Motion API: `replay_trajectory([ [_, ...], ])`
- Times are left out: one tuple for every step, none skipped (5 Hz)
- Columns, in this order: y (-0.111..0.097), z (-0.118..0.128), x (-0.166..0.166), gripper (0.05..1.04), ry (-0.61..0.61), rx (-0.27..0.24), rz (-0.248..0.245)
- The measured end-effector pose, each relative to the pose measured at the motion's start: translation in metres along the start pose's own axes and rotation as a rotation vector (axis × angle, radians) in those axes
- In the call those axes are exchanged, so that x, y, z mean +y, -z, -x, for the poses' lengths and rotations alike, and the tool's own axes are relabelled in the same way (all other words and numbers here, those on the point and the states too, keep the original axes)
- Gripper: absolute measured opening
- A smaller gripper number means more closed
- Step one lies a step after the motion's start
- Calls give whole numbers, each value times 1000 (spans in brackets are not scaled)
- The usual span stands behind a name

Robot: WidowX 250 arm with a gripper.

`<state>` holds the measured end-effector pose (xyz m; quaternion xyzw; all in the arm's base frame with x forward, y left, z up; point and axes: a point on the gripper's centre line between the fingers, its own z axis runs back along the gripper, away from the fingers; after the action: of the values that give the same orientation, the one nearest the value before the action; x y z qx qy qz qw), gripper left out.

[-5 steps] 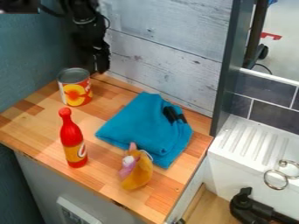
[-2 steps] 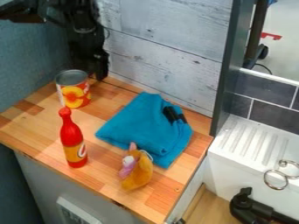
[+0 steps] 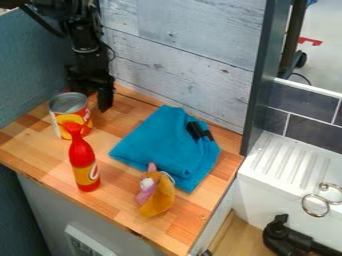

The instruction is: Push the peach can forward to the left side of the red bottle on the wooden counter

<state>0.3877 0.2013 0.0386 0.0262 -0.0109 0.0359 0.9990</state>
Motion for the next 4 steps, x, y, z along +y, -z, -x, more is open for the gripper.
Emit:
replay_trajectory([
  [-10, 14, -3, 1001, 4, 24, 6],
  [-16, 32, 3, 1001, -13, 73, 28],
  [-14, 52, 17, 1001, -50, 126, 73],
  [-4, 66, 17, 1001, -55, 184, 72],
])
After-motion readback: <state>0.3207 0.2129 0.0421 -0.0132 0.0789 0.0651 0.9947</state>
